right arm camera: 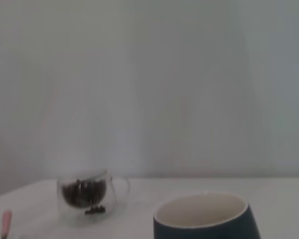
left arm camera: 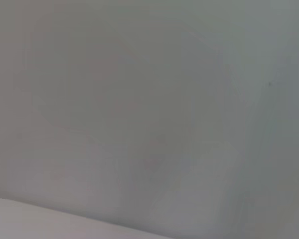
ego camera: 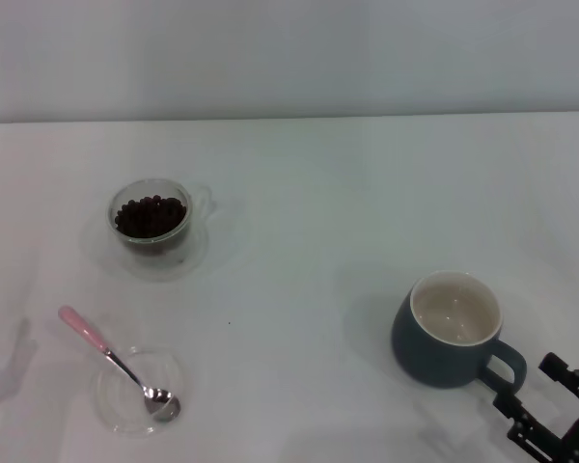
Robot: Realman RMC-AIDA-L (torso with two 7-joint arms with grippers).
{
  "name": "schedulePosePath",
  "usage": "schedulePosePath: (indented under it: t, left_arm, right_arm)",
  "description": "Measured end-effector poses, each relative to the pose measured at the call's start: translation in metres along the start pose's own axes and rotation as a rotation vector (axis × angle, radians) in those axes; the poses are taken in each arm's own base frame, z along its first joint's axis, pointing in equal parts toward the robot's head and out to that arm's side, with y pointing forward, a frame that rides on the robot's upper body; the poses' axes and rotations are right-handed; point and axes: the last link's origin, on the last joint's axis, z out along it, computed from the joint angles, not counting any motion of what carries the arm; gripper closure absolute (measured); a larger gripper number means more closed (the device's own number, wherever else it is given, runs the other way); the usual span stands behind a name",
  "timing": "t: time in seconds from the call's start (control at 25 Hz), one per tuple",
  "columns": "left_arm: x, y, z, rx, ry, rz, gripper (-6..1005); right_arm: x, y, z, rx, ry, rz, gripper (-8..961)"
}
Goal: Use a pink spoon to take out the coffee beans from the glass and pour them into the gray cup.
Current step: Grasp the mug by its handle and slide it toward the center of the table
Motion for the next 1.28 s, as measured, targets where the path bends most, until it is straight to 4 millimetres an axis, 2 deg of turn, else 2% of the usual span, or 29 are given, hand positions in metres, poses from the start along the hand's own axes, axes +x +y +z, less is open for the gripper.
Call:
schedulePosePath:
  t: [0.44,0.96,1.28]
  left_arm:
    - [0.003,-0.001,0.0,0.0,0.015,0.004,112]
    - [0.003,-0.004,-0.002,0.007,0.015,0.007,112]
    - [0.004,-0.004,-0.003,0.006,0.022,0.008,112]
  right_arm:
    - [0.009,-0.01,0.021,-0.009,0.098,-0.033,144]
    - [0.001,-0.039,0.042,0.051,0.109,-0.103,145]
    - [-0.008,-0.059,0.062,0.143,0.088,-0.118,144]
